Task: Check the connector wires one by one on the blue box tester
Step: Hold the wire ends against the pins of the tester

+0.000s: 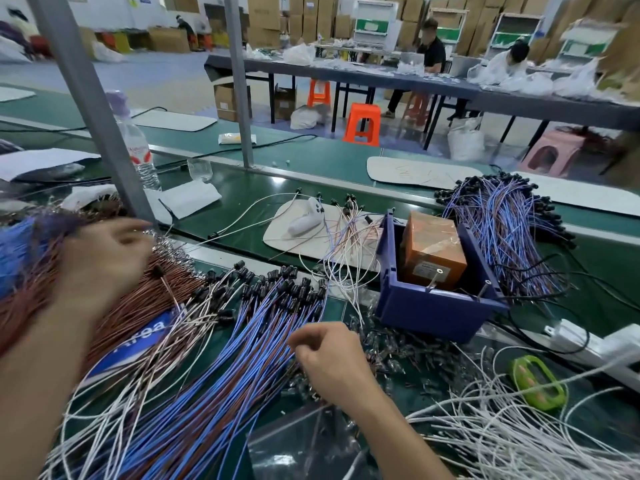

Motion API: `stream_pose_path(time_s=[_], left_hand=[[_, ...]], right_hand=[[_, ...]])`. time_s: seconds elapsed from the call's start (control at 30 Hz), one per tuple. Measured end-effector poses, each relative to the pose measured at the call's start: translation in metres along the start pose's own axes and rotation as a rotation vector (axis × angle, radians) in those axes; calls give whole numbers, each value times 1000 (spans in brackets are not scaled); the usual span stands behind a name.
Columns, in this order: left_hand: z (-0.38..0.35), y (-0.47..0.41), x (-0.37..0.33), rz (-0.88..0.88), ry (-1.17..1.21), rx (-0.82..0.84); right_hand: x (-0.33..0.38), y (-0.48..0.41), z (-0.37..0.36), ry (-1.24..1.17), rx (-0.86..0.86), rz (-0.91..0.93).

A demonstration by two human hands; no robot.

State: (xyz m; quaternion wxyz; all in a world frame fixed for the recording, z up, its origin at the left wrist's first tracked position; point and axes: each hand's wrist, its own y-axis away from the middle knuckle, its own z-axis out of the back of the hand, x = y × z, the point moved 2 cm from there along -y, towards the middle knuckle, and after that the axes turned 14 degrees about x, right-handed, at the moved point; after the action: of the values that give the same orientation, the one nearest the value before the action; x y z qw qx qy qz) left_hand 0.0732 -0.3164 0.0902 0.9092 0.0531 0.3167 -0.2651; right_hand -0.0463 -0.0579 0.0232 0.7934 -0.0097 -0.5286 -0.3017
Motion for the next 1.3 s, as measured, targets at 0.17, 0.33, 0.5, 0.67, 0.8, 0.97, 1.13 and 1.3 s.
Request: stream_pose_path(time_s=[0.17, 0.33, 0.5, 0.67, 0.8, 0.97, 1.13, 1.3], left_hand=[[-78, 72, -27, -152, -62, 301], [-109, 81, -29, -142, -116, 329], [-101, 88, -39, -75, -43, 240], [-97, 98, -54, -194, 213, 336], [-89, 113, -69, -253, 362, 363], [-83, 123, -74, -230, 570, 702], [-76, 128, -62, -193, 707, 979], [-72, 118, -57, -135, 263, 543]], right_hand=[[22, -24, -7, 88, -61, -21], [29, -39, -4, 73, -17, -156], [26, -38, 4, -86, 52, -186], [30, -30, 7, -417, -6, -76], [36, -11, 18, -534, -165, 45], [40, 37, 54, -781, -384, 197], [25, 93, 115, -1165, -370, 389], [-5, 125, 134, -359, -451, 117]])
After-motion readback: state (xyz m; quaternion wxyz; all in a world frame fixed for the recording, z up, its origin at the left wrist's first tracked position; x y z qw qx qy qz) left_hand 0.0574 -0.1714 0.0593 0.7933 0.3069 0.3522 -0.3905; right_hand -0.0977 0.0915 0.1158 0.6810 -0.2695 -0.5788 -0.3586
